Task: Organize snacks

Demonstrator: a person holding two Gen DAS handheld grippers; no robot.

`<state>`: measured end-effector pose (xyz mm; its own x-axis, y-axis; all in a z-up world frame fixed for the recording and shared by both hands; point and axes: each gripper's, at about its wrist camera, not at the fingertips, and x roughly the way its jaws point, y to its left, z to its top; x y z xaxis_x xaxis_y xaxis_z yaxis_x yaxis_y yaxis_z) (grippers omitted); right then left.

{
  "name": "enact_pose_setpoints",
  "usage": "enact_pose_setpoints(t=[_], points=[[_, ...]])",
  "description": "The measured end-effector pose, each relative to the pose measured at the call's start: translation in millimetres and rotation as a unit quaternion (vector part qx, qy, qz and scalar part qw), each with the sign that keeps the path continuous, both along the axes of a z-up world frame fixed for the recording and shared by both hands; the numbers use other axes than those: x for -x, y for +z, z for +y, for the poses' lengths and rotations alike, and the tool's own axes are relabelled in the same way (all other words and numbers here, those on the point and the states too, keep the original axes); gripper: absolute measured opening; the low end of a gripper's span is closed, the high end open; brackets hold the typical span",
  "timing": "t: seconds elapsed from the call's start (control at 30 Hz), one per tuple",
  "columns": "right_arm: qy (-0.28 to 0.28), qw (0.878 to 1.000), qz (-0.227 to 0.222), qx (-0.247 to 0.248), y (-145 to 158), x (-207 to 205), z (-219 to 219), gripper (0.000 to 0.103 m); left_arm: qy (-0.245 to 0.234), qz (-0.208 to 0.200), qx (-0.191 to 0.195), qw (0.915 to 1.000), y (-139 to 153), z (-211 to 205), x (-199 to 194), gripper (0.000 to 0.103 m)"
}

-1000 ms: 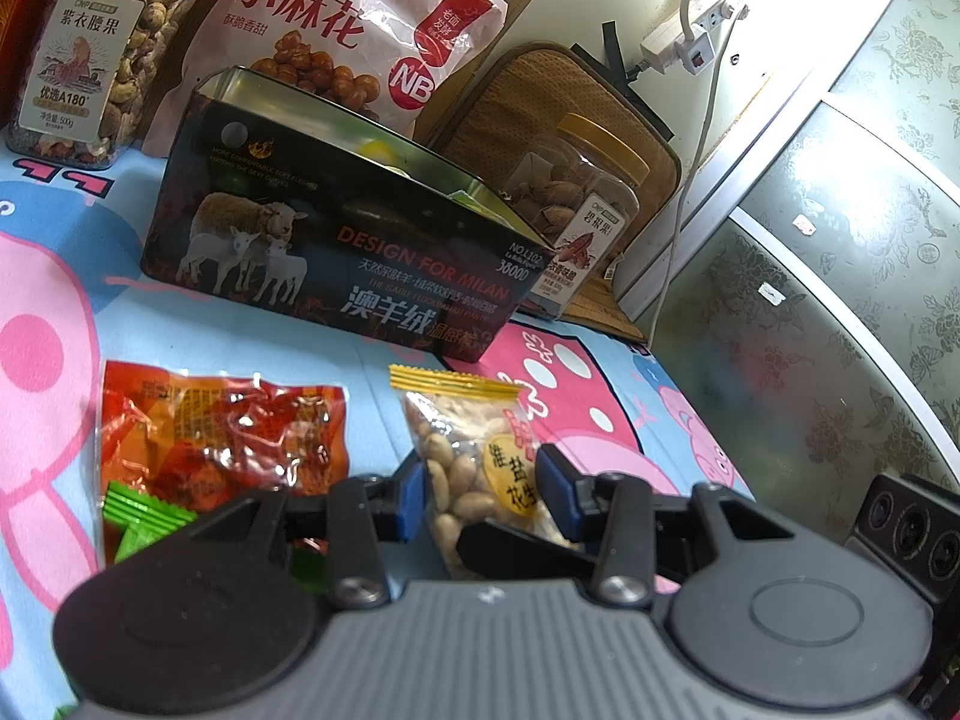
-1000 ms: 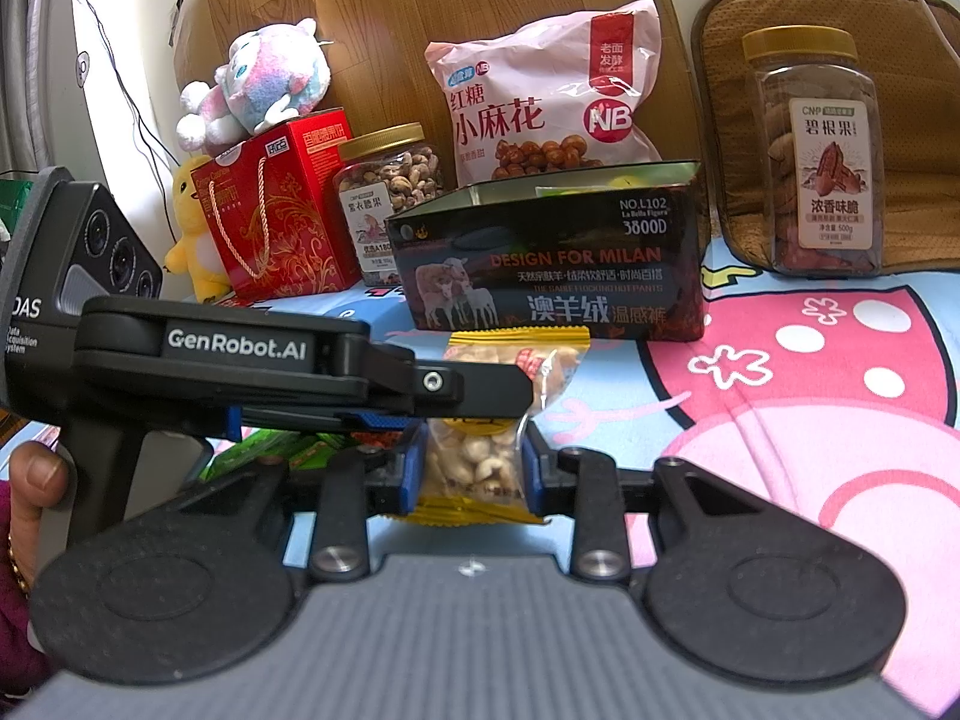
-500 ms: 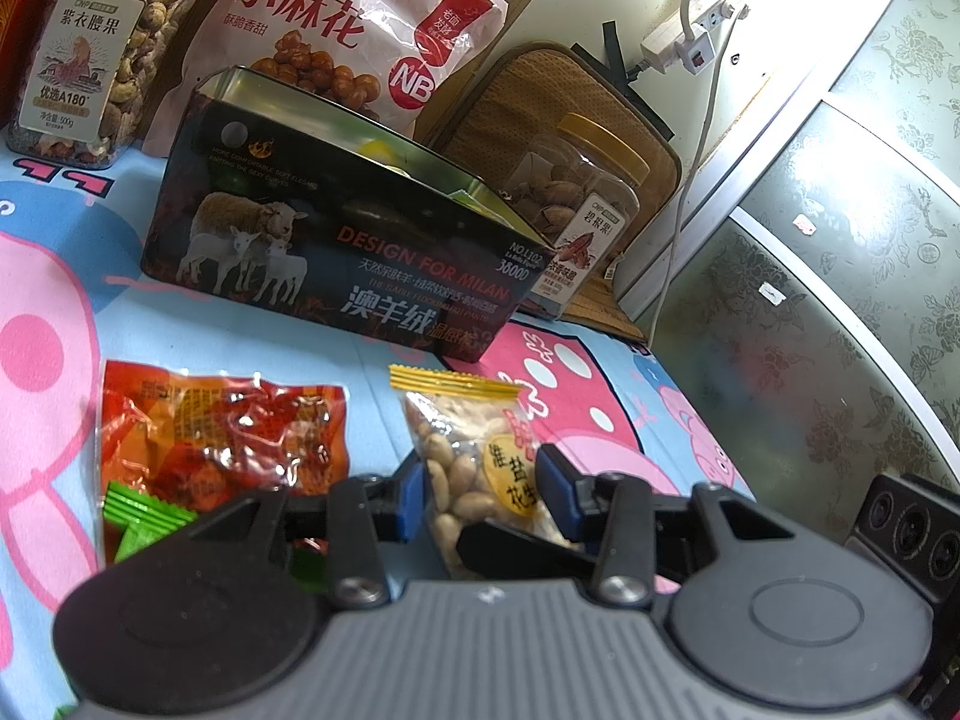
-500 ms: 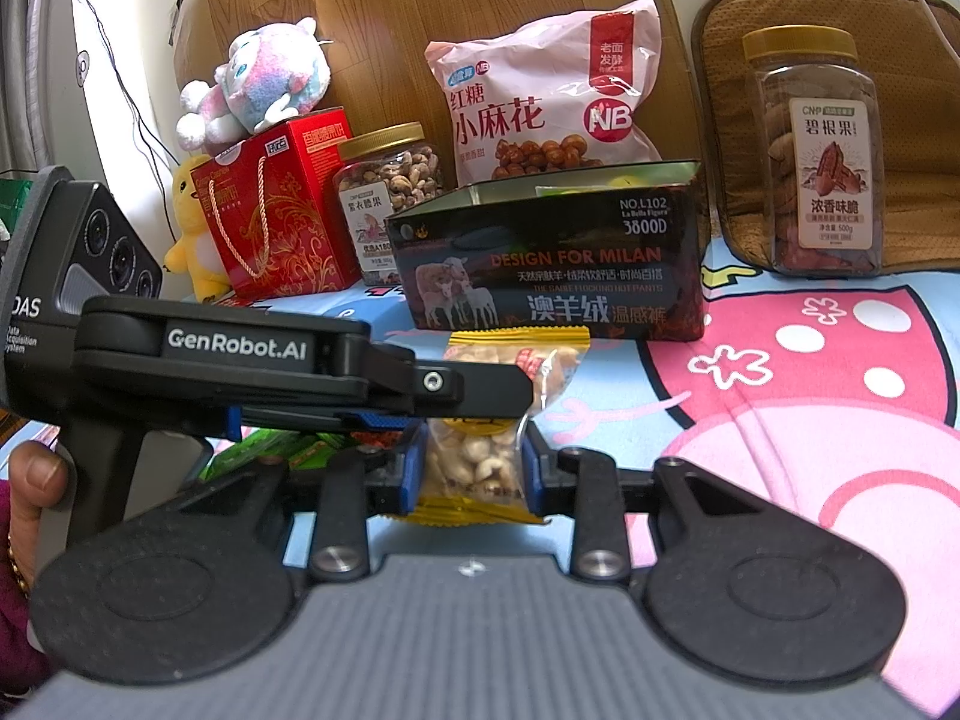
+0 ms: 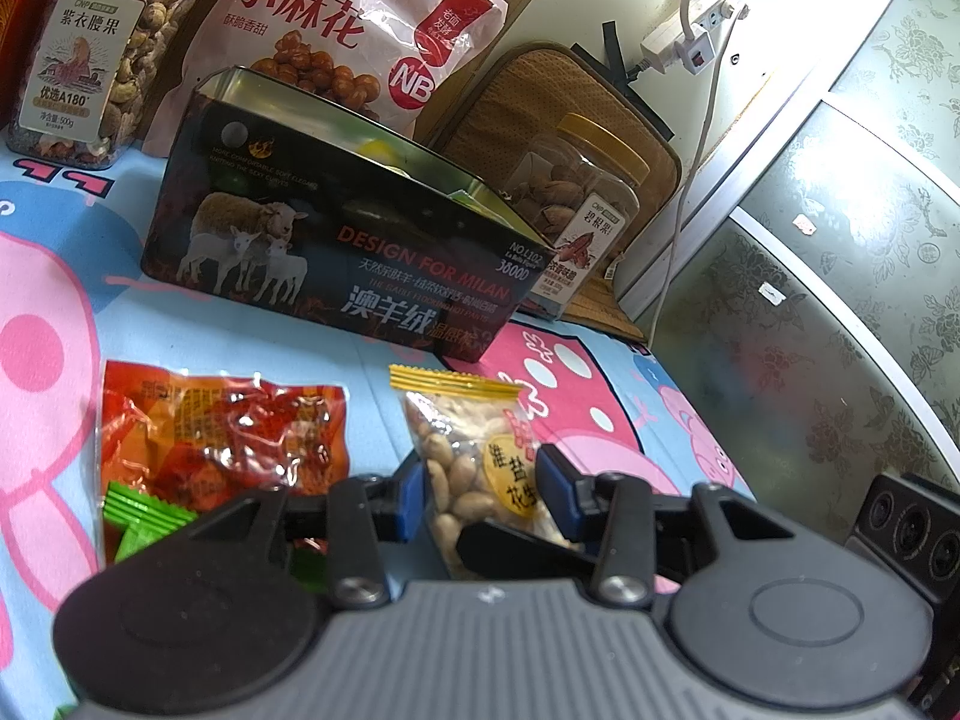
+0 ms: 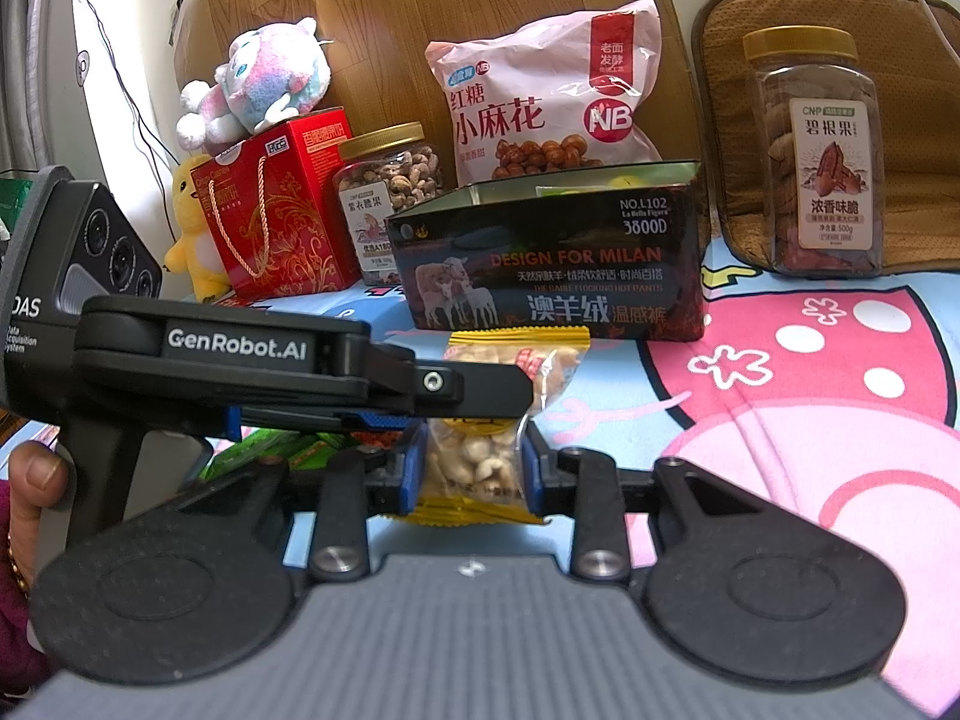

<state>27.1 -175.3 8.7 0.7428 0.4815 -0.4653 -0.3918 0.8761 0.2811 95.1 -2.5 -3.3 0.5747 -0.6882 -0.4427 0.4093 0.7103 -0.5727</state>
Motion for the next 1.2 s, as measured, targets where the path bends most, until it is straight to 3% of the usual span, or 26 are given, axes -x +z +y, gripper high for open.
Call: enact_pose_setpoints(t=[1.2], points=[[-0.001, 0.999, -0.029, 0.018, 1.6, 5.4, 2.2, 0.034, -0.006, -0.016, 0.011, 0.9998, 1.8, 4.1, 4.1, 0.038]])
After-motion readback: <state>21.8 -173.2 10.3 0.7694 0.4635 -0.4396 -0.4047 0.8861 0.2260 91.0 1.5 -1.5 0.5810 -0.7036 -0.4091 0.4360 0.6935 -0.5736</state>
